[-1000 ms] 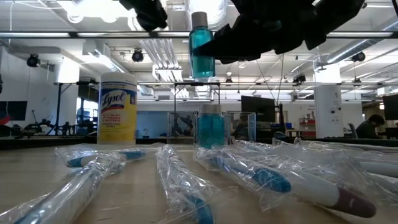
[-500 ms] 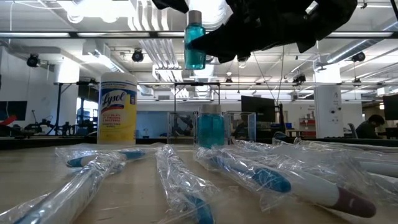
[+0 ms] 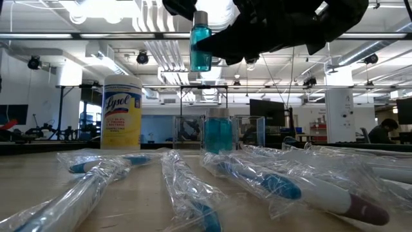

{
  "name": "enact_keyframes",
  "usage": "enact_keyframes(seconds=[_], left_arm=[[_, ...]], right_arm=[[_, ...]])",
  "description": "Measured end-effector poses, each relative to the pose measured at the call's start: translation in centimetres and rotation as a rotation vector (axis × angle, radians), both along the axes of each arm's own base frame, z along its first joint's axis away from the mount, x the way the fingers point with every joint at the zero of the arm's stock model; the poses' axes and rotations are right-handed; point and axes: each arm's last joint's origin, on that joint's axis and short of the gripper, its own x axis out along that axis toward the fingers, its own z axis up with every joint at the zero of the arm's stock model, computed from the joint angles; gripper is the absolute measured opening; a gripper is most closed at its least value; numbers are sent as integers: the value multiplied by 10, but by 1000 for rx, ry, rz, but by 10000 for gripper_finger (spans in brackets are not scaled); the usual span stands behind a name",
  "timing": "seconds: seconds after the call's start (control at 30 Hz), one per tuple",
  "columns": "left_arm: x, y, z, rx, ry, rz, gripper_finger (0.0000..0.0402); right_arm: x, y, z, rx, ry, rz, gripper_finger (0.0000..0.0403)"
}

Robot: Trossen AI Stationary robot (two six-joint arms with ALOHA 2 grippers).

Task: Pick & Place toothbrushing station
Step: Put the blue mouthwash bottle into the middle section of the transparent organizer

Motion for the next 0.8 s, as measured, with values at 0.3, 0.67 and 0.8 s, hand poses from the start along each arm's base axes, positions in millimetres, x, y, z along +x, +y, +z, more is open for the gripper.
enact_keyframes(seconds=[0.3,0.67,0.8], left_arm=[[14,-2,-12,81,0,-142,189],[16,-3,-14,115,-7,-230,188],[17,-3,-15,107,-9,-234,188]], right_arm=[[-1,0,-3,-20,26,5,75],[-1,0,-4,-26,27,7,75],[-1,0,-4,-26,26,7,75]])
